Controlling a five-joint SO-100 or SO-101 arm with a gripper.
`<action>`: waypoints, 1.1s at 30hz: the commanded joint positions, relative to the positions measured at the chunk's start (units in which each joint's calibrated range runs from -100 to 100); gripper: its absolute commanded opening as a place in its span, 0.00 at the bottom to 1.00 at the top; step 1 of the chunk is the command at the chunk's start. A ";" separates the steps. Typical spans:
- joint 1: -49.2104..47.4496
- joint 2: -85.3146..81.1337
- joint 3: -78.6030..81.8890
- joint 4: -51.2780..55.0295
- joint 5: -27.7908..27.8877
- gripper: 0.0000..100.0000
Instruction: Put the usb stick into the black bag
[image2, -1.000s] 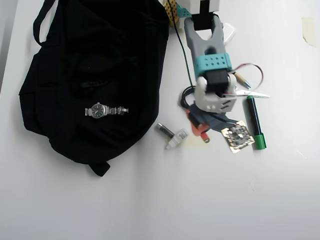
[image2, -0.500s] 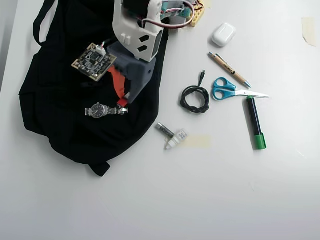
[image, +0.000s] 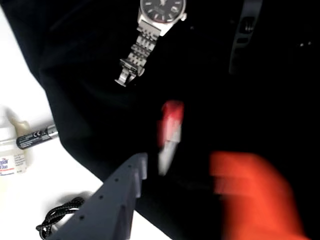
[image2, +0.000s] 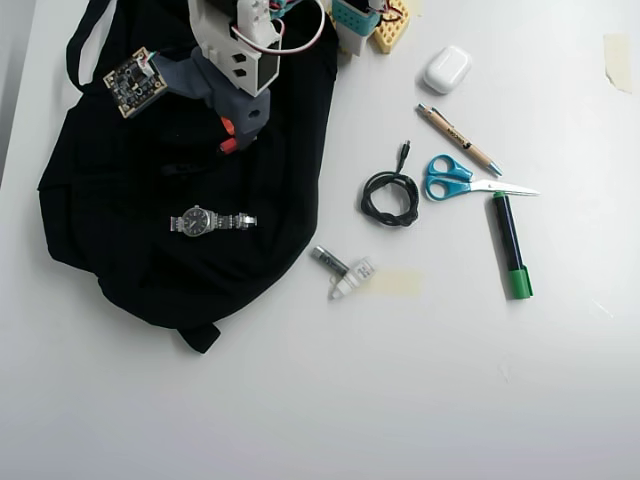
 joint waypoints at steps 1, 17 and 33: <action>-2.06 -3.64 0.11 1.02 0.02 0.33; -28.84 -114.18 125.63 -25.17 1.54 0.04; -29.59 -113.43 132.81 -26.29 10.56 0.02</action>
